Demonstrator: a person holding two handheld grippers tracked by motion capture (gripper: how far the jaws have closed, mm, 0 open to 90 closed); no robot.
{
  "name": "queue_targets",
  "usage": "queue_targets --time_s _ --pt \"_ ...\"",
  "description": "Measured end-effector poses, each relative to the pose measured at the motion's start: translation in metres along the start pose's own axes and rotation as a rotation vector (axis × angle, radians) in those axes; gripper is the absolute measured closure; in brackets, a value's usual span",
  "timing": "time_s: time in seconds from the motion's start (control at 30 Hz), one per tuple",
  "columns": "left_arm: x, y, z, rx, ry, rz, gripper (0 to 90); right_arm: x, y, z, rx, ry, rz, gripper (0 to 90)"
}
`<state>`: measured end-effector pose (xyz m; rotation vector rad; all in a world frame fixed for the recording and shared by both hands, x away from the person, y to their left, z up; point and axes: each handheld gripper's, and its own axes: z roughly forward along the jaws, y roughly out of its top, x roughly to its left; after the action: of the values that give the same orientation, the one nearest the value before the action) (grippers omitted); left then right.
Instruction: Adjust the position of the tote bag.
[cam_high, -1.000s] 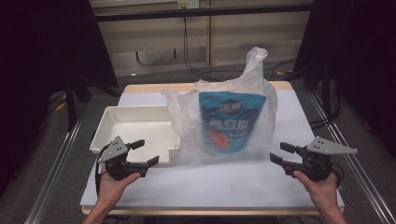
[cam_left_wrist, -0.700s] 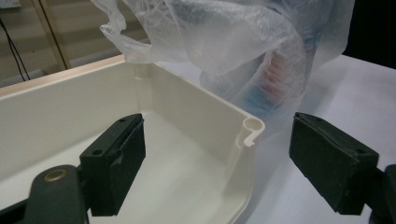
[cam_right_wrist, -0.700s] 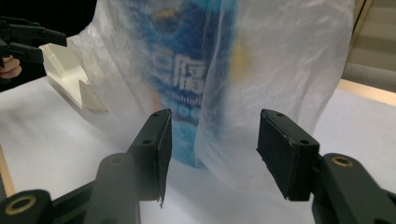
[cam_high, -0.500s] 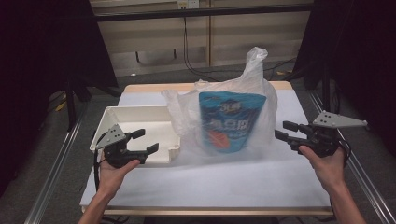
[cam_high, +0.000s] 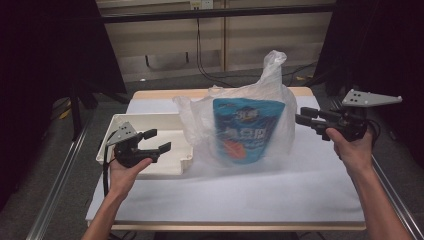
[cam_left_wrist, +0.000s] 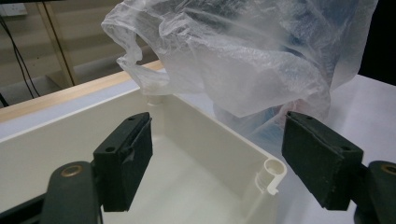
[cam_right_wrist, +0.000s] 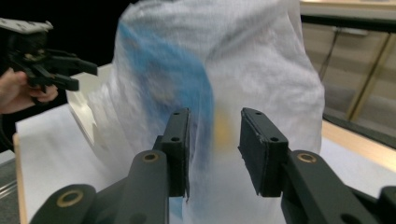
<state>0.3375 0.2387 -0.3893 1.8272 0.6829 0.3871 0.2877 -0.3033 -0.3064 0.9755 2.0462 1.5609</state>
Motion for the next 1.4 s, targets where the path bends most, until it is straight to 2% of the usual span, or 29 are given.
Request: queue_targets --time_s 0.13,0.17,0.3,0.37,0.43,0.57,0.63,0.7,0.8,0.93,0.97,1.03,1.07,1.2,1.4 --pt "0.003 0.005 0.001 -0.015 -0.004 0.002 24.6 -0.008 0.014 0.007 0.008 0.003 -0.006 61.9" --pt "0.006 0.008 0.002 -0.017 0.012 -0.001 24.6 -0.010 0.017 0.009 0.008 0.005 -0.008 61.4" --pt "0.010 0.012 0.003 -0.027 0.016 0.000 24.6 -0.017 0.028 0.013 0.003 0.004 -0.002 59.4" --pt "0.013 0.014 0.005 -0.041 0.009 -0.010 24.7 -0.022 0.036 0.015 0.000 0.009 0.000 58.4" --pt "0.016 0.016 0.007 -0.024 0.017 0.000 24.7 -0.027 0.042 0.018 0.000 0.004 0.002 58.1" --pt "0.029 0.017 0.013 -0.017 0.031 -0.021 25.4 -0.039 0.055 0.024 -0.006 -0.006 0.008 56.1" --pt "0.033 0.017 0.015 -0.009 0.048 -0.031 25.5 -0.042 0.060 0.027 0.007 -0.017 0.004 55.5" --pt "0.035 0.017 0.016 -0.013 0.045 -0.034 25.9 -0.044 0.062 0.029 0.009 -0.017 0.003 54.7" --pt "0.040 0.019 0.020 0.008 0.054 -0.037 25.8 -0.051 0.073 0.037 0.010 -0.020 0.008 53.6" --pt "0.041 0.022 0.020 -0.004 0.041 -0.038 25.4 -0.056 0.082 0.044 0.022 -0.017 0.014 52.6" --pt "0.041 0.024 0.020 -0.006 0.045 -0.032 24.8 -0.058 0.088 0.048 0.038 -0.043 0.006 52.6" --pt "0.040 0.027 0.019 -0.012 0.042 -0.032 24.6 -0.061 0.093 0.051 0.024 -0.031 0.013 52.5" --pt "0.041 0.029 0.018 -0.015 0.044 -0.019 24.4 -0.063 0.095 0.052 0.023 -0.033 0.015 52.4" --pt "0.042 0.033 0.018 -0.010 0.051 -0.012 24.0 -0.072 0.102 0.061 0.027 -0.039 0.035 50.3" --pt "0.044 0.036 0.018 -0.014 0.043 -0.012 24.0 -0.075 0.113 0.078 0.046 -0.063 0.046 45.0"
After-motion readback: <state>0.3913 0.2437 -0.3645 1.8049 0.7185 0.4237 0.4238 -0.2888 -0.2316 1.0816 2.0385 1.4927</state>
